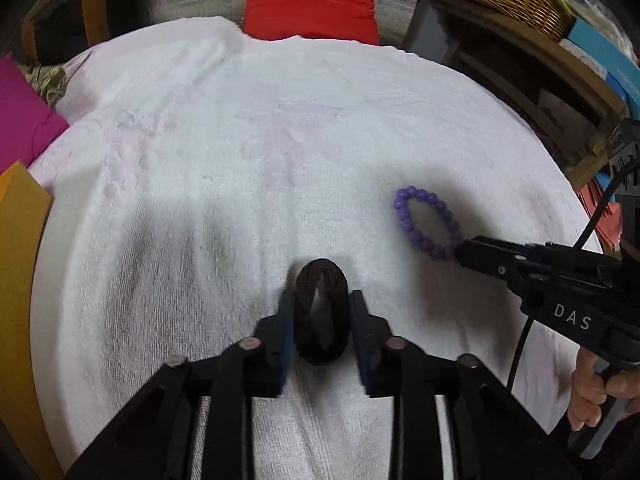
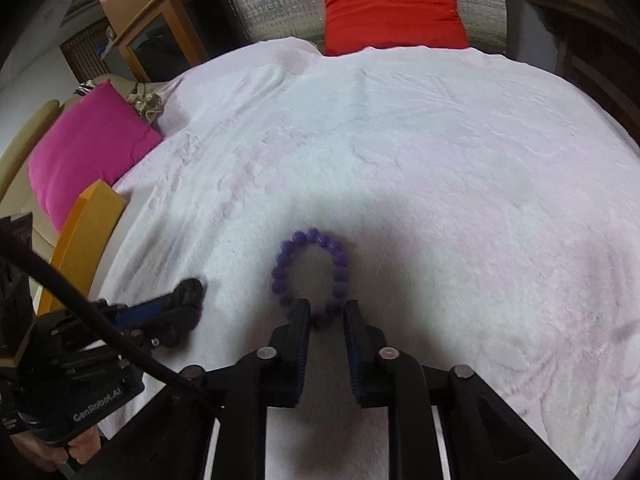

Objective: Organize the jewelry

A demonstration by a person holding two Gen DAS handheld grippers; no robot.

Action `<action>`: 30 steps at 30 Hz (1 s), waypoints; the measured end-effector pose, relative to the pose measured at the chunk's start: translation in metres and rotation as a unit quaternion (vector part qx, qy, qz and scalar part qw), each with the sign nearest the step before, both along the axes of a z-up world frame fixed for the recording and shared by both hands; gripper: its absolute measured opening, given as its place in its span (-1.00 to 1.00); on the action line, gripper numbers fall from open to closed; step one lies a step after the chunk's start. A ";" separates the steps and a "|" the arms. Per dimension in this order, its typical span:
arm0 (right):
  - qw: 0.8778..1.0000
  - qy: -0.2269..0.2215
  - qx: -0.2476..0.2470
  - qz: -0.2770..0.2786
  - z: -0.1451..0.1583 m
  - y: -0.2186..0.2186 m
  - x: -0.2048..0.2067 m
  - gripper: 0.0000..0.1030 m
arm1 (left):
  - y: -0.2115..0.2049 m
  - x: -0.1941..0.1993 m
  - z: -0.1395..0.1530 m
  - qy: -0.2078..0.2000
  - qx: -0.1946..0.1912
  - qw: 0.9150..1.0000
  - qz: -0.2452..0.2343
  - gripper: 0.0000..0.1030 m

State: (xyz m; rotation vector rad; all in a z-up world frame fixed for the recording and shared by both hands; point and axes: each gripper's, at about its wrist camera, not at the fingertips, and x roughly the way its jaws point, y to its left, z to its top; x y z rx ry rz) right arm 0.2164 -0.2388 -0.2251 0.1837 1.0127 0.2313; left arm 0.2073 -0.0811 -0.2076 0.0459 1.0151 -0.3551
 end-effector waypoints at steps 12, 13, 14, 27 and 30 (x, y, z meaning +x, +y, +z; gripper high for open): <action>0.998 0.020 0.030 -0.043 0.007 -0.022 -0.011 -0.65 | -0.013 -0.010 -0.002 -0.021 0.048 0.998 -0.022 -0.29; 0.998 0.015 0.036 -0.045 0.009 -0.023 -0.010 -0.65 | -0.014 -0.010 -0.002 -0.022 0.051 0.998 -0.023 -0.27; 0.998 0.012 0.040 -0.045 0.011 -0.023 -0.008 -0.64 | -0.016 -0.011 -0.002 -0.023 0.054 0.998 -0.024 -0.25; 0.999 0.020 0.034 -0.037 0.010 -0.006 0.011 -0.56 | -0.017 -0.012 -0.002 -0.028 0.066 0.997 -0.035 -0.13; 0.999 0.024 0.029 -0.038 0.005 -0.003 0.015 -0.51 | -0.016 -0.011 -0.002 -0.028 0.066 0.997 -0.037 -0.13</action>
